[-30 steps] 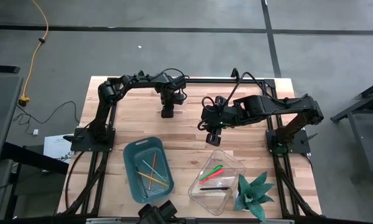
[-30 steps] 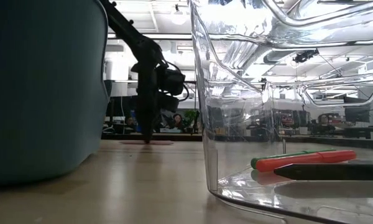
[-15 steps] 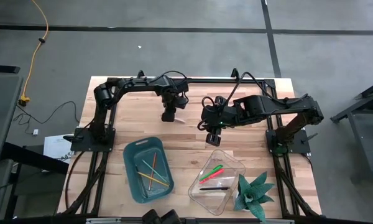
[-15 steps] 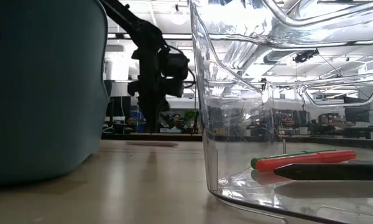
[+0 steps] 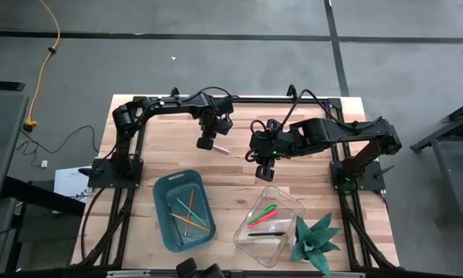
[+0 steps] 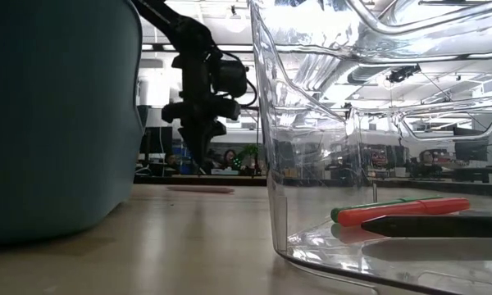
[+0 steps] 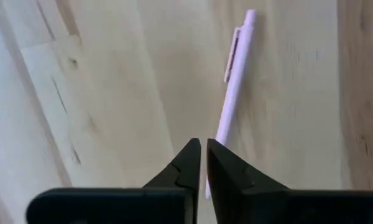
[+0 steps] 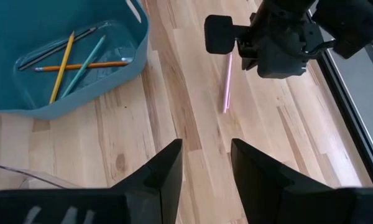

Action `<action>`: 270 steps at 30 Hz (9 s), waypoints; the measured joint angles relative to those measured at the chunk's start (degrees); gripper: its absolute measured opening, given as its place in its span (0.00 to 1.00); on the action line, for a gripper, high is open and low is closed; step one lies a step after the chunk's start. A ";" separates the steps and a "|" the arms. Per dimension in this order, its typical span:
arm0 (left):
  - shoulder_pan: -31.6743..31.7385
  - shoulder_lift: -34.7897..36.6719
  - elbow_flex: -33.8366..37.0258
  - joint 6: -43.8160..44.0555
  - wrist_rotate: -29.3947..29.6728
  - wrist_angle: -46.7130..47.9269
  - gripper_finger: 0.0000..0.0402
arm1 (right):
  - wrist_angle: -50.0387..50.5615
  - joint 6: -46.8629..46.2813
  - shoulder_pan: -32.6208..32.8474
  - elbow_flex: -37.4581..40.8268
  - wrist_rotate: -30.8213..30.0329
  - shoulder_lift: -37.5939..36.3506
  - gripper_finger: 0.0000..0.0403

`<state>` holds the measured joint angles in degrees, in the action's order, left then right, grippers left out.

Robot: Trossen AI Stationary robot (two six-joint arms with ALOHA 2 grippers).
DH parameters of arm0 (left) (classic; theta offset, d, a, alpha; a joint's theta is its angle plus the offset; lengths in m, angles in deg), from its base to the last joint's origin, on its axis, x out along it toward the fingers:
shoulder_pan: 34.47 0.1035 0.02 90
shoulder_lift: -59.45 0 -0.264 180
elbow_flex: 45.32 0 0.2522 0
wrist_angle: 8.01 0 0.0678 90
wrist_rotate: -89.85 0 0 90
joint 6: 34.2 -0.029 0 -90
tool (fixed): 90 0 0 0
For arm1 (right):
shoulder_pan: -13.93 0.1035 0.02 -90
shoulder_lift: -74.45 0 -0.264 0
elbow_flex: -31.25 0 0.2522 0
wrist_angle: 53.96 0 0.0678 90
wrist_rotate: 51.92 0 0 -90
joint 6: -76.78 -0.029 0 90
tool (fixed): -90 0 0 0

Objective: Sort pens & pencils
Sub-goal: Put the pink pen into the transparent bin

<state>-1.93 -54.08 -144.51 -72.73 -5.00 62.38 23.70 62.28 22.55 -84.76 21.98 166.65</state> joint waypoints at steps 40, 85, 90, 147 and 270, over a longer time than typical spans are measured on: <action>-4.80 -4.76 0.00 -3.32 0.56 -3.12 0.15 | 0.13 -1.31 0.55 0.00 0.24 0.04 0.32; -4.82 -2.91 2.79 1.90 -0.47 -5.19 0.04 | 0.55 -2.88 1.57 0.00 -0.01 0.03 0.32; -4.96 0.54 2.78 1.89 -1.01 -4.09 0.06 | 0.38 -2.40 1.62 0.00 -0.04 0.02 0.32; -20.68 35.39 2.56 32.87 -6.60 -47.42 0.04 | -29.82 9.15 0.59 0.00 1.27 -11.52 0.32; -27.78 59.67 21.49 17.33 1.81 -41.23 0.38 | 9.76 -3.90 18.99 0.00 22.68 19.04 0.04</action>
<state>-29.71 5.59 -123.02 -55.40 -3.19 21.15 33.46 58.38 41.54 -84.76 44.66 185.69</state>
